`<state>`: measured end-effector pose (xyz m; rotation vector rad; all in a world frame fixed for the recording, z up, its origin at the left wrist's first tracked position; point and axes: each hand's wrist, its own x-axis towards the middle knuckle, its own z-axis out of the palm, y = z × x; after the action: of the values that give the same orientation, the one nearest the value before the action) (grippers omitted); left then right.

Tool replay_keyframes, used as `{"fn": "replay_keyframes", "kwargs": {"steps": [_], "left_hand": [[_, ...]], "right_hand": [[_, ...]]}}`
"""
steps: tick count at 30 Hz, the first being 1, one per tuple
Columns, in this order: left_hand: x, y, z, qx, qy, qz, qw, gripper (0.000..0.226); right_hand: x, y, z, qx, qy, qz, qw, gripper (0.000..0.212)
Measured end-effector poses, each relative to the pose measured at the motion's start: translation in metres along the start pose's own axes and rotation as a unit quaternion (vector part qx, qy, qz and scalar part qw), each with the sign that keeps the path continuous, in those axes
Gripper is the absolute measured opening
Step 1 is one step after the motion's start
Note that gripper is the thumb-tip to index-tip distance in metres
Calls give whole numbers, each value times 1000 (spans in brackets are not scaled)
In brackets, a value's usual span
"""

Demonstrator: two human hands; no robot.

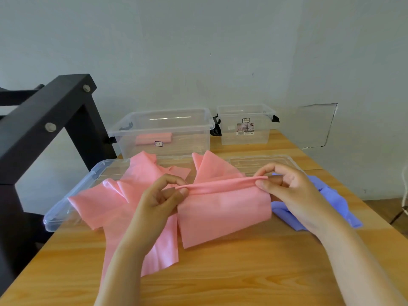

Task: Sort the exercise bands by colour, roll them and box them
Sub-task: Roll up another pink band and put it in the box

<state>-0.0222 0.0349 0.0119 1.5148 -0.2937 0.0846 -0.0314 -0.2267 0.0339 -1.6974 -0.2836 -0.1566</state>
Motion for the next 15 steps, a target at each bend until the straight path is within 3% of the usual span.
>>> {"fn": "replay_keyframes", "kwargs": {"steps": [3, 7, 10, 15], "left_hand": [[0, 0, -7, -50, -19, -14, 998, 31], [-1, 1, -8, -105, -23, -12, 994, 8], [-1, 1, -4, -32, 7, 10, 999, 9], [0, -1, 0, 37, 37, 19, 998, 32]], "right_hand": [[-2, -2, -2, 58, -8, 9, 998, 18], [-5, -4, -6, 44, -32, 23, 998, 17], [-4, -4, -5, 12, -17, 21, 1000, 8], [0, 2, -1, -25, 5, 14, 1000, 19]]}}
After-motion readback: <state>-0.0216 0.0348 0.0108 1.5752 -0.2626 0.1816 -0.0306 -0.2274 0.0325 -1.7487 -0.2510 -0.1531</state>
